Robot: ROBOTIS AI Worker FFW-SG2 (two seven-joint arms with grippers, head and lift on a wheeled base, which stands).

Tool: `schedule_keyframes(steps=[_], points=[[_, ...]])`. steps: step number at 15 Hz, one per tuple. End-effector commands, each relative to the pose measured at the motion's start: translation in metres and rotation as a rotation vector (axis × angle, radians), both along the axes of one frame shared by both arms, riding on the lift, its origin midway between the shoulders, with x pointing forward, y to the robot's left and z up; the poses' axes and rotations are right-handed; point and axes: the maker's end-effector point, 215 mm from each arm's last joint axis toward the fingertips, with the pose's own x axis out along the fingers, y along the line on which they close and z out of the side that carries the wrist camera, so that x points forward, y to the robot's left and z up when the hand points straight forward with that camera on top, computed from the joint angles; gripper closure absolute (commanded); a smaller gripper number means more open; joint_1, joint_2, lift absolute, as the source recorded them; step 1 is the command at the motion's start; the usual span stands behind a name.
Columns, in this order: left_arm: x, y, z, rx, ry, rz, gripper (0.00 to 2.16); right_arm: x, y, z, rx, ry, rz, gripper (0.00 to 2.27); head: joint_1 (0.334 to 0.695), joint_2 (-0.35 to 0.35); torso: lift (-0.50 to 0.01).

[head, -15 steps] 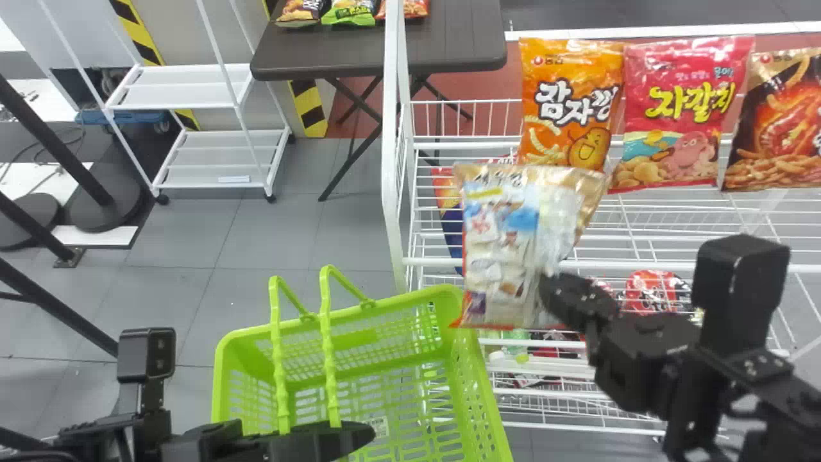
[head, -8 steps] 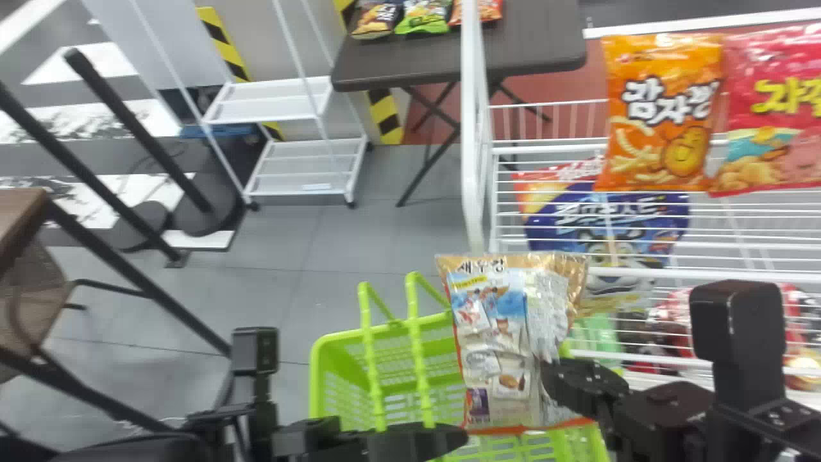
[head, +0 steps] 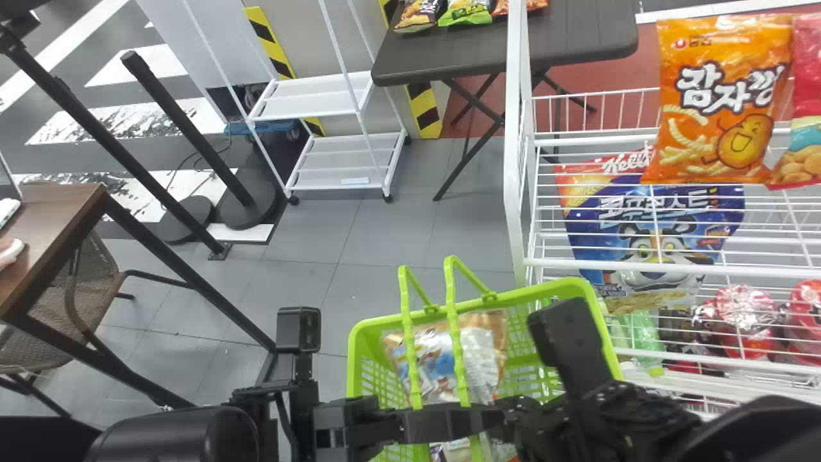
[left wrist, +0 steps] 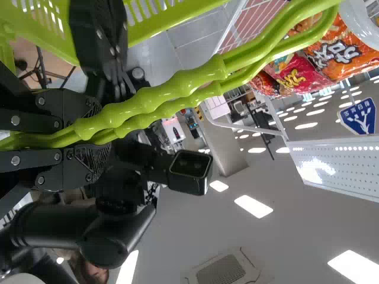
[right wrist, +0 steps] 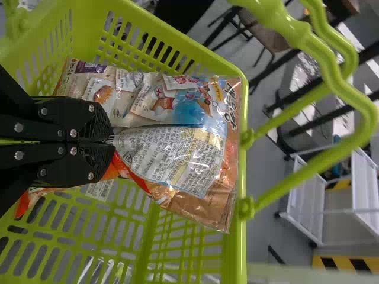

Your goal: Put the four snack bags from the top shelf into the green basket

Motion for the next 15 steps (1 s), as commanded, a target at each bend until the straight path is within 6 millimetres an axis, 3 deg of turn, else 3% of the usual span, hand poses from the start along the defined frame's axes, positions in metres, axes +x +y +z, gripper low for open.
schedule_keyframes(steps=[1,3,5,6,8,9,10,12,14,15], points=[[0.001,0.001,0.001,-0.010,0.001,-0.001,2.15,0.009,0.006,0.003,0.008,-0.012,0.005,0.00,0.695,0.350,0.000],[0.001,0.002,0.000,-0.011,0.004,0.000,2.15,0.033,0.002,0.026,0.127,-0.032,-0.052,0.00,0.695,0.350,0.000],[0.001,0.002,-0.001,-0.011,0.006,0.002,2.15,0.057,-0.028,0.053,0.234,-0.044,-0.142,0.01,0.695,0.350,0.000],[0.001,0.002,-0.001,-0.011,0.006,0.002,2.15,0.078,-0.066,0.069,0.256,-0.090,-0.226,0.02,0.695,0.350,0.000],[-0.001,0.002,-0.001,-0.011,0.009,0.002,2.15,0.139,-0.160,0.098,0.238,-0.247,-0.425,0.03,0.695,0.350,0.000],[-0.002,0.002,-0.002,-0.011,0.013,0.001,2.15,0.168,-0.200,0.113,0.215,-0.307,-0.494,0.04,0.695,0.318,0.000],[-0.003,0.001,-0.002,-0.013,0.013,-0.001,2.15,0.192,-0.228,0.117,0.193,-0.333,-0.541,0.04,0.695,0.234,0.000],[-0.005,-0.004,0.000,-0.017,0.011,-0.013,2.15,0.238,-0.264,0.120,0.151,-0.389,-0.603,0.04,0.695,0.106,0.000],[-0.007,-0.008,-0.001,-0.017,0.013,-0.027,2.15,0.279,-0.293,0.115,0.104,-0.439,-0.662,0.04,0.695,0.031,0.000],[-0.007,-0.007,-0.001,-0.018,0.014,-0.027,2.15,0.302,-0.299,0.115,0.098,-0.469,-0.674,0.04,0.695,-0.017,0.000]])
